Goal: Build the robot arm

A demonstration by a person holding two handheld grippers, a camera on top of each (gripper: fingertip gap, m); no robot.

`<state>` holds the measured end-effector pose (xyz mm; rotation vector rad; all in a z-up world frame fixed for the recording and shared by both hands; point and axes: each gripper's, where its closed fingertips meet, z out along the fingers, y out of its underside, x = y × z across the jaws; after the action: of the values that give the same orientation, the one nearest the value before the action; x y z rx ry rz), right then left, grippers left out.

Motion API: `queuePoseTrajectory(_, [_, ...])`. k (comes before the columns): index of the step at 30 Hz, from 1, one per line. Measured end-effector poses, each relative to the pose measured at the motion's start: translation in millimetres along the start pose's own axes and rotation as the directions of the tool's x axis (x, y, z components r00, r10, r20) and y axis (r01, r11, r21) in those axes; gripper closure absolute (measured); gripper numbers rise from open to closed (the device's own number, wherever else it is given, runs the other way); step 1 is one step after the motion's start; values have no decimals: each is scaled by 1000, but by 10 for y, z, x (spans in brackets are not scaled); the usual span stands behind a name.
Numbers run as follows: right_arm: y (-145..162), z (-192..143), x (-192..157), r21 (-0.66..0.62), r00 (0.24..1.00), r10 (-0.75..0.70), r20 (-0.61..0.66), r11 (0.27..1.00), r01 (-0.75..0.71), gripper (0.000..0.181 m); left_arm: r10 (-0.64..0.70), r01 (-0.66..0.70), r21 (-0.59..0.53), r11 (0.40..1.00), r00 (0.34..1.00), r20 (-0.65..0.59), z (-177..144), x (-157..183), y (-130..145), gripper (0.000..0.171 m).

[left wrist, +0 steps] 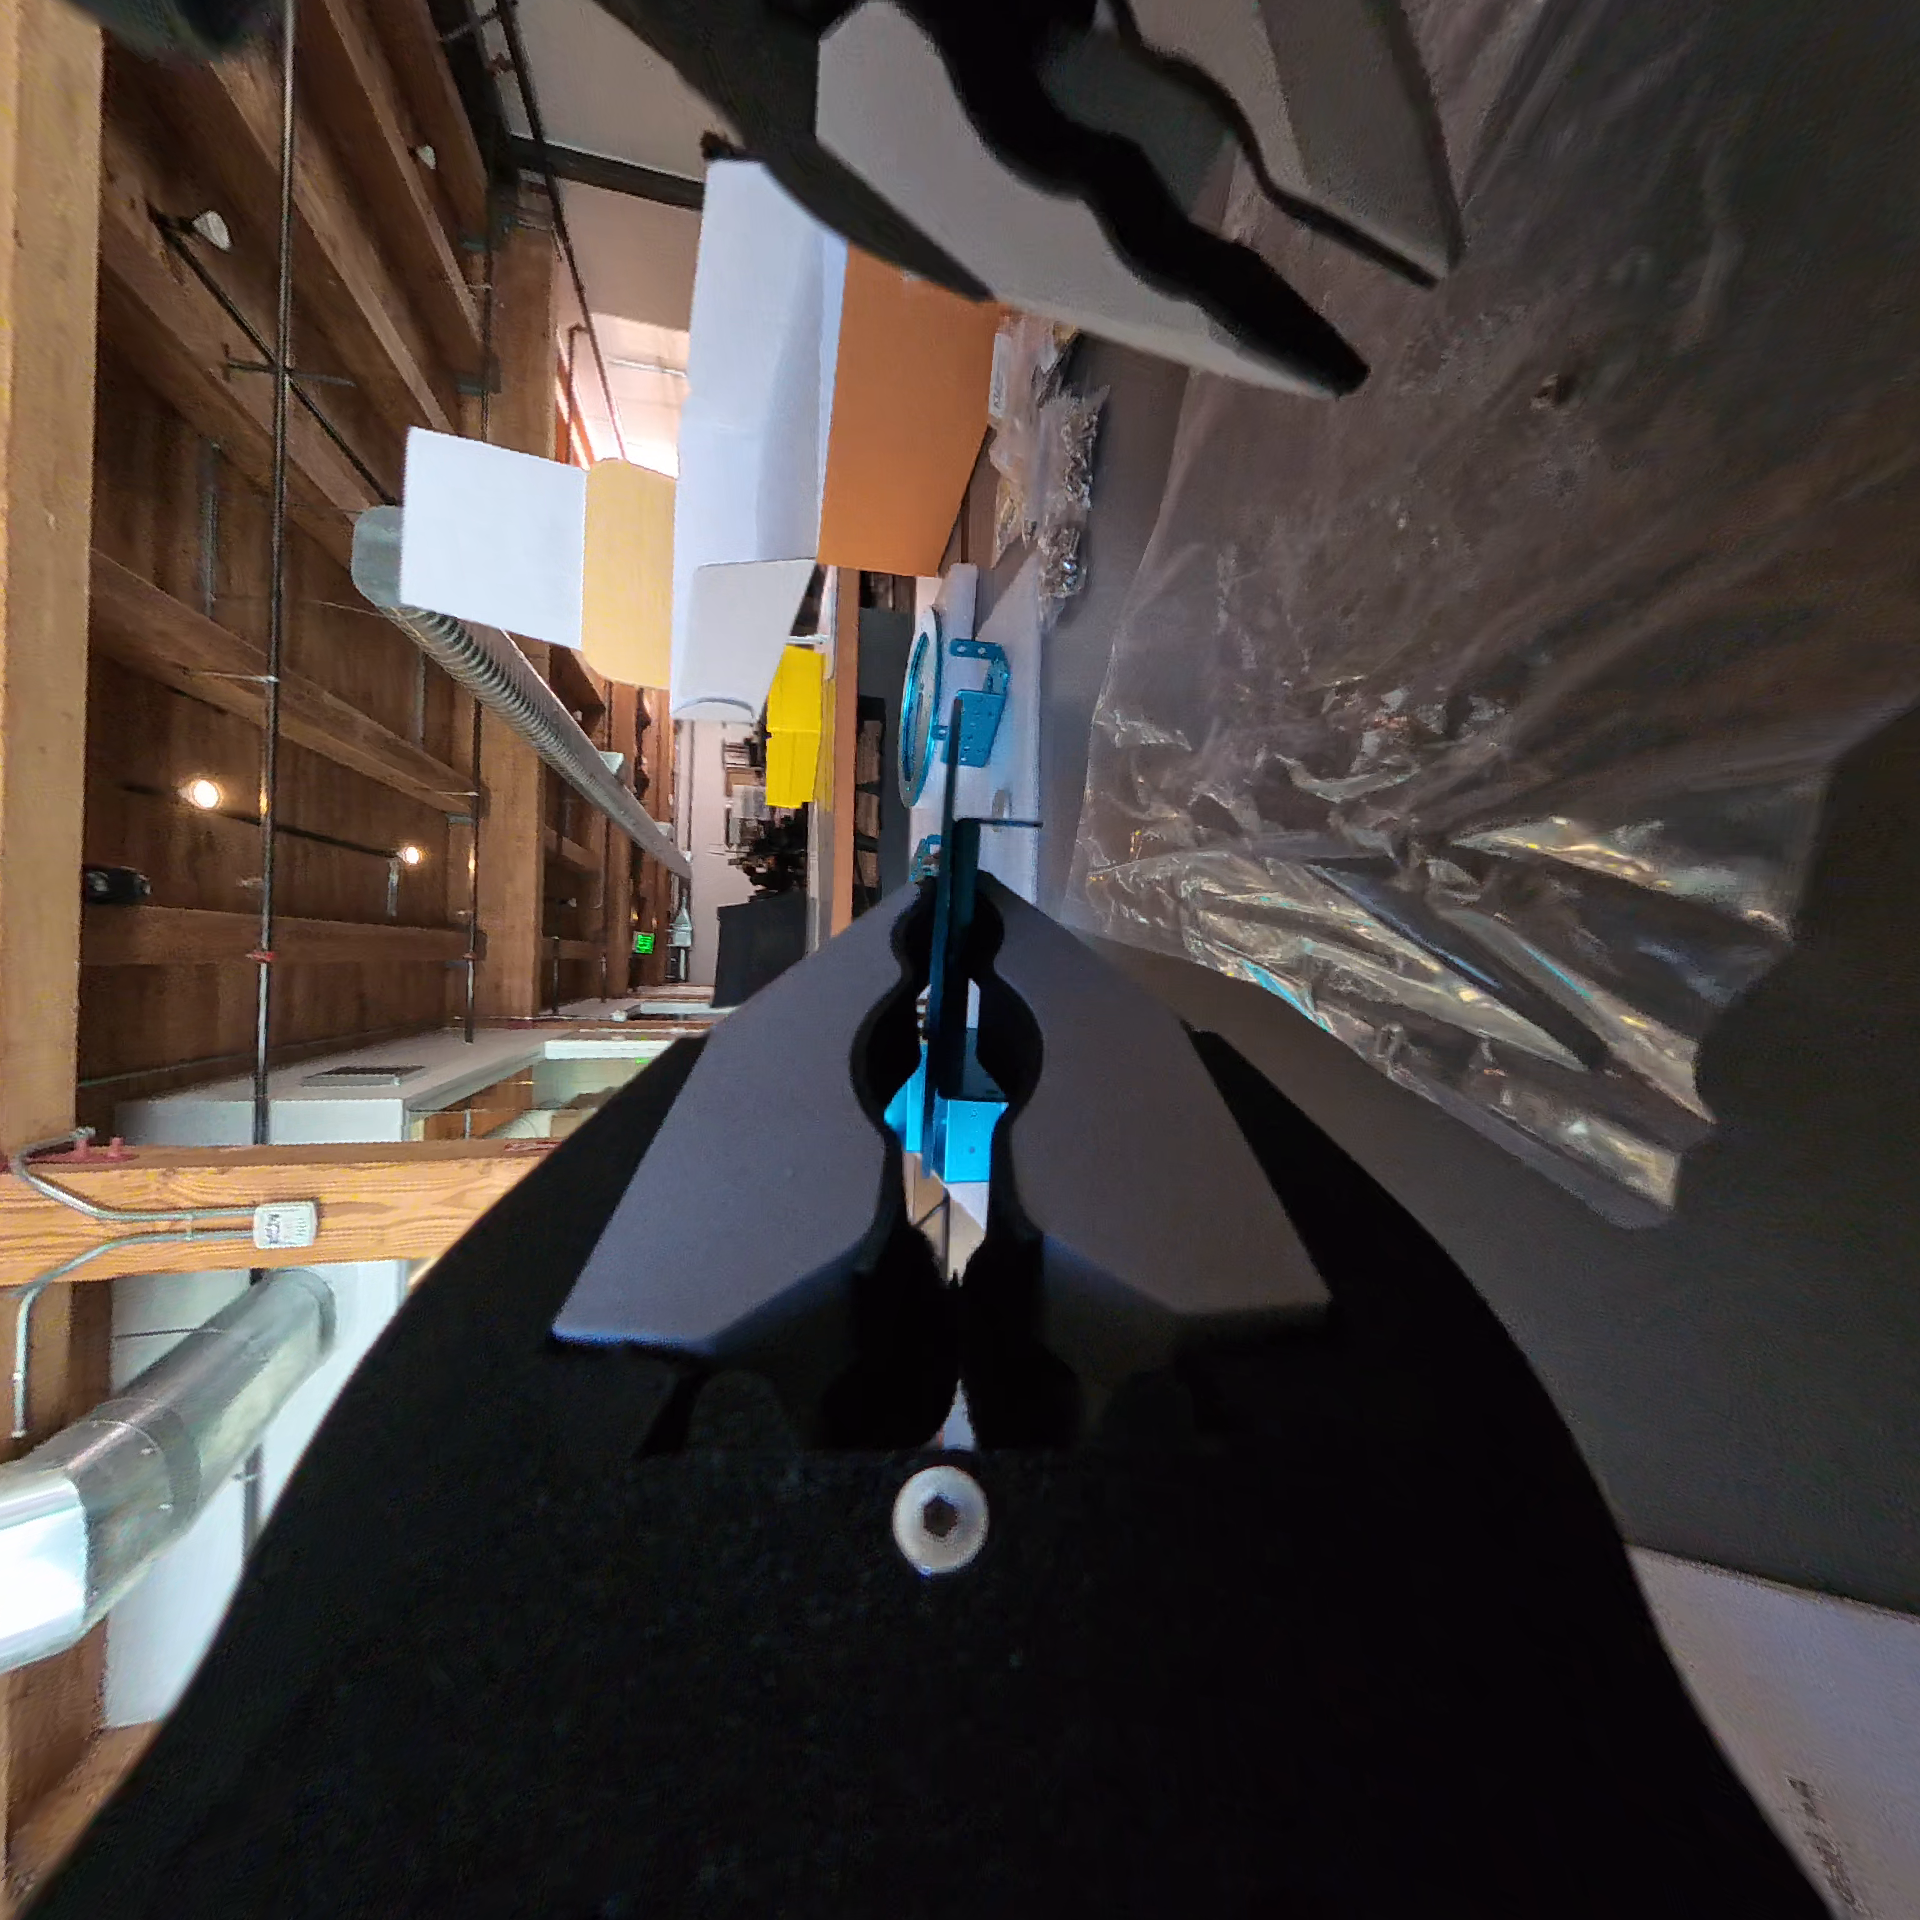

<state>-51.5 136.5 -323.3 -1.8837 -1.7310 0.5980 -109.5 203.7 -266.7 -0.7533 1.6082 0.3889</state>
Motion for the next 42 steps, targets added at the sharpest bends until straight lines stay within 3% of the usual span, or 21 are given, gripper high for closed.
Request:
queuePoseTrajectory(4, [61, 174, -55, -91, 995, -84, 48, 992, 88, 171, -36, 37, 36, 999, 999, -36, -32, 180, -40, 170])
queuePoseTrajectory(9, [90, 251, -32, -123, 991, -129, 45, 983, 133, 174, 16, -14, 30, 999, 998, -55, -20, 313, -46, 170])
queuePoseTrajectory(25, [74, 214, 32, -129, 987, -163, 10, 978, 163, 179, 35, -32, 40, 999, 997, -68, 0, 391, -98, 170])
queuePoseTrajectory(35, [-650, -89, 246, 71, 982, -188, -32, 979, 190, 179, 125, -125, 43, 991, 992, -6, -2, 359, -190, 170])
queuePoseTrajectory(42, [-700, 58, 327, 43, 980, -195, -26, 980, 196, 179, 126, -127, 36, 991, 992, 16, -11, 310, -191, 170])
